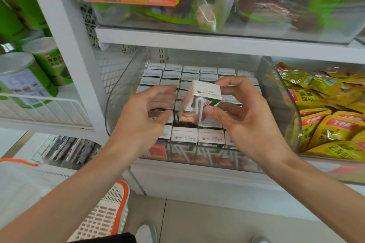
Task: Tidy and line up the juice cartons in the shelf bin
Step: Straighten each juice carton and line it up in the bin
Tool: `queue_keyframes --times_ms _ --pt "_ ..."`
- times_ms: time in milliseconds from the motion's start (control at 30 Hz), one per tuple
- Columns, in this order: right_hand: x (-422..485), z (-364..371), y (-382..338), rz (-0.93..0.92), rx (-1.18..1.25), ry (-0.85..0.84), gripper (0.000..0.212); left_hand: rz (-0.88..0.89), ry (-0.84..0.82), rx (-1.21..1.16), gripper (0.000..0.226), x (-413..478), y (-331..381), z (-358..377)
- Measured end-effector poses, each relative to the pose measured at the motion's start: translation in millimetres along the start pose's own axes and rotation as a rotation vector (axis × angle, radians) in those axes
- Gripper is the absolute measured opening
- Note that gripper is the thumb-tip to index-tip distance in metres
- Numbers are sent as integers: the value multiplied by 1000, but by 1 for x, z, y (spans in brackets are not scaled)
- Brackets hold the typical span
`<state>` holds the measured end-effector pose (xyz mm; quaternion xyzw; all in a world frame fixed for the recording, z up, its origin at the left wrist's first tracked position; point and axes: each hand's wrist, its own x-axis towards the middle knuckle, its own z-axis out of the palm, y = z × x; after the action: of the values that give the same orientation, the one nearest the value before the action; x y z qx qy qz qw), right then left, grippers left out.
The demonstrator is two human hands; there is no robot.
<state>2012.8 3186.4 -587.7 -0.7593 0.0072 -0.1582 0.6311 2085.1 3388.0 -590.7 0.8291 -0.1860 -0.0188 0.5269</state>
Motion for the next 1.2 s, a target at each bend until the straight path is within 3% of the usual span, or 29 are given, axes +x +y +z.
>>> queue_keyframes --times_ms 167,767,1200 --pt "5 7 4 -21 -53 -50 41 -26 47 40 46 2 -6 -6" --pt "17 9 20 -169 -703 -249 39 -28 -16 58 34 -3 -4 -17" --pt "31 27 19 -213 -820 -283 38 -87 -93 174 32 -6 -5 -39"
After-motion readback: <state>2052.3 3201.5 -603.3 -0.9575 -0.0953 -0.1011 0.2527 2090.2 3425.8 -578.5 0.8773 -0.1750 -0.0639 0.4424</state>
